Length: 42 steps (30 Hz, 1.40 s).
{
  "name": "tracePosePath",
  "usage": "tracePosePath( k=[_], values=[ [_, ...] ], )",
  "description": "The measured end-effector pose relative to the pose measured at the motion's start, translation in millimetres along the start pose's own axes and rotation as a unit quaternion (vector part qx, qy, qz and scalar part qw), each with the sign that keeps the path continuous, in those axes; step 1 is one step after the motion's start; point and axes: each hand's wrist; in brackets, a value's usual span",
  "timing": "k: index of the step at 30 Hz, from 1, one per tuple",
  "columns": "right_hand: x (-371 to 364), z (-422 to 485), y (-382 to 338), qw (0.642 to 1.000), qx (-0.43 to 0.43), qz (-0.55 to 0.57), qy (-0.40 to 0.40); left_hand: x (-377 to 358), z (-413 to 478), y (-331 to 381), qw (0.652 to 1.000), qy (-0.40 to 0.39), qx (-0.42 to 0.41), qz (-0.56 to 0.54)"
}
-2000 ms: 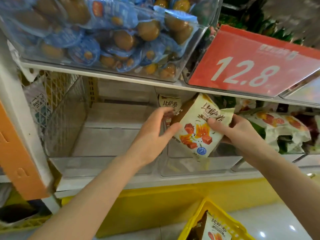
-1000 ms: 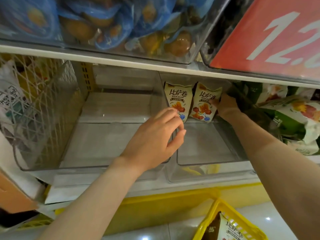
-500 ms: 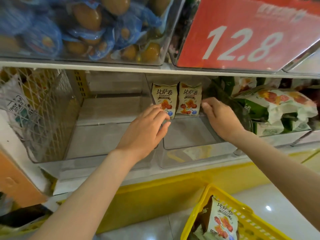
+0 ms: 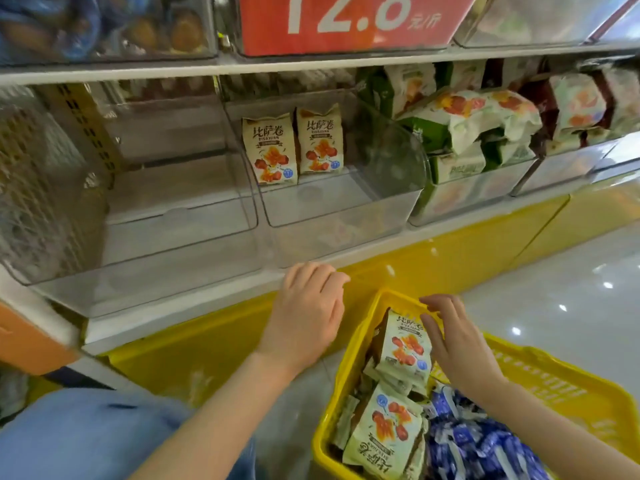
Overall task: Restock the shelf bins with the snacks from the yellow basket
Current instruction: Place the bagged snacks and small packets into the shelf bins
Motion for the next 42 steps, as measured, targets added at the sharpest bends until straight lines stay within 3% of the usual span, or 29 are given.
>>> tracePosePath(
  k=[2, 5, 7, 10, 12, 14, 23, 26, 28, 30, 32, 35, 37, 39, 42],
  values=[
    [-27.6, -24.5, 22.0, 0.994, -0.1, 0.031, -0.019, -29.7, -12.1, 17.7, 0.992, -0.089, 0.065, -0.066],
    [-64.2, -42.9, 47.6, 0.968, -0.217, 0.087, -0.088, -82.6, -33.8, 27.0, 0.946, -0.236, 0.185, -0.127],
    [-76.2, -39.2, 52.2, 0.925, -0.301, 0.199, -0.118, -106.7, -47.5, 27.5, 0.909, -0.304, 0.228, -0.171],
    [-79.1, -19.0, 52.2, 0.824, -0.428, 0.348, -0.129, -128.4, -63.7, 27.2, 0.853, -0.372, 0.259, -0.258],
    [-80.0, -7.1, 53.7, 0.769, -0.465, 0.42, -0.124, -133.5, -69.5, 25.9, 0.832, -0.38, 0.285, -0.285],
    [-82.2, 1.3, 54.0, 0.743, -0.477, 0.458, -0.104, -137.4, -74.1, 24.2, 0.822, -0.378, 0.301, -0.302],
    [-82.3, -1.4, 52.5, 0.72, -0.431, 0.535, -0.098, -143.6, -77.3, 25.6, 0.833, -0.351, 0.293, -0.312],
    [-75.0, -14.0, 50.9, 0.77, -0.394, 0.483, -0.139, -141.2, -74.0, 28.7, 0.849, -0.349, 0.293, -0.269],
    [-68.1, -22.9, 47.5, 0.807, -0.36, 0.442, -0.154, -139.0, -69.4, 30.9, 0.882, -0.291, 0.301, -0.215],
    [-59.5, -31.0, 43.0, 0.825, -0.32, 0.441, -0.152, -131.3, -61.6, 37.2, 0.888, -0.205, 0.319, -0.259],
    [-50.9, -38.3, 35.7, 0.822, -0.284, 0.47, -0.149, -122.6, -51.7, 43.6, 0.829, -0.186, 0.346, -0.398],
    [-46.9, -47.4, 25.9, 0.821, -0.24, 0.496, -0.151, -110.9, -43.9, 54.1, 0.663, -0.239, 0.343, -0.621],
    [-50.2, -51.8, 20.7, 0.826, -0.228, 0.494, -0.148, -107.5, -44.8, 57.1, 0.597, -0.251, 0.324, -0.689],
    [-52.5, -53.4, 18.0, 0.812, -0.218, 0.52, -0.15, -107.0, -45.5, 55.9, 0.597, -0.235, 0.317, -0.698],
    [-57.5, -51.9, 22.5, 0.79, -0.217, 0.551, -0.159, -110.9, -46.8, 51.0, 0.636, -0.192, 0.334, -0.669]
  ],
)
Point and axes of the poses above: each hand's wrist, its own z-axis towards the middle knuckle, its own x-axis out of the back of the hand, y = z × x, and after that the axes turned 12 degrees about -y, right-handed
